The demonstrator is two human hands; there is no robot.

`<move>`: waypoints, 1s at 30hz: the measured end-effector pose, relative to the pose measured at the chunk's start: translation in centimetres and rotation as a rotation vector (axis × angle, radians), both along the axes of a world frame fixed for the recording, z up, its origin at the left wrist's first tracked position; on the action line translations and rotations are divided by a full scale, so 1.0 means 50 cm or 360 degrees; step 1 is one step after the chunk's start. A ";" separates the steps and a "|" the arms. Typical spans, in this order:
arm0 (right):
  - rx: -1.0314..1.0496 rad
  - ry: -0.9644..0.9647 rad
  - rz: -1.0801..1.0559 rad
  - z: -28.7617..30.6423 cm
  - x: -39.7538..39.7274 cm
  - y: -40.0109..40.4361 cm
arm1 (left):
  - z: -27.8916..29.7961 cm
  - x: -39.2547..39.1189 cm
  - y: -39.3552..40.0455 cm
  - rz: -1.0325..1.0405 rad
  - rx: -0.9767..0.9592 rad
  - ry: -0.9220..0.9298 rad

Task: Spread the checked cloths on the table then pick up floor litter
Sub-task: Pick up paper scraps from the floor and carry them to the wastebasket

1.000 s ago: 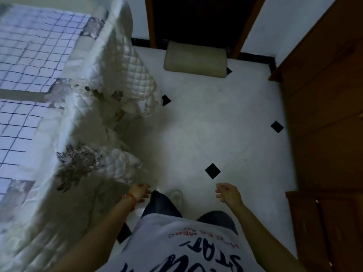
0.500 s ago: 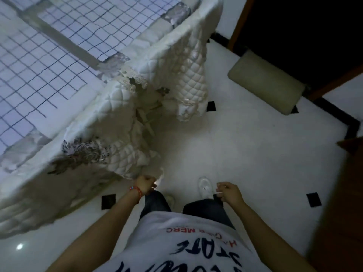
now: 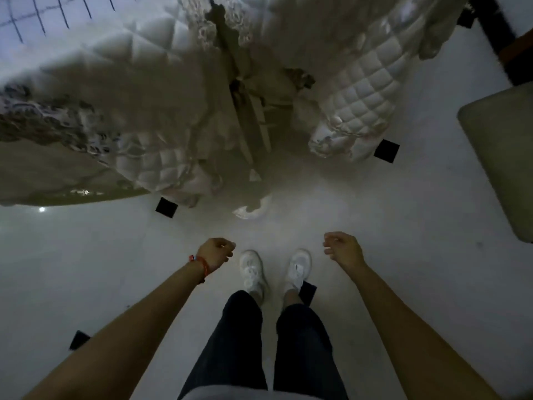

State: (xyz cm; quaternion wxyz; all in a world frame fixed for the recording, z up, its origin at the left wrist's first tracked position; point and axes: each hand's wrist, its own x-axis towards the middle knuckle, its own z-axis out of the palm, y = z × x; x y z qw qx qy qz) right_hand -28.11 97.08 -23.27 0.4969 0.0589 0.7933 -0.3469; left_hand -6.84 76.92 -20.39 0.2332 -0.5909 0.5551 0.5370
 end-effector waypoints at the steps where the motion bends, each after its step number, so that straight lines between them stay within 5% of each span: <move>1: -0.0005 -0.0021 -0.0001 -0.029 -0.001 -0.006 | -0.024 -0.005 0.002 0.0018 -0.0009 -0.0002; 16: 0.0013 -0.0039 0.0112 -0.507 0.008 -0.064 | -0.537 -0.117 -0.024 0.0006 -0.0204 0.0095; 24: -0.0143 0.0043 -0.0022 -0.787 -0.053 -0.161 | -0.870 -0.180 -0.123 -0.0050 -0.0566 0.0125; 30: -0.0249 0.0220 0.0190 -0.963 -0.067 -0.254 | -1.084 -0.238 -0.222 -0.0082 -0.1033 0.0195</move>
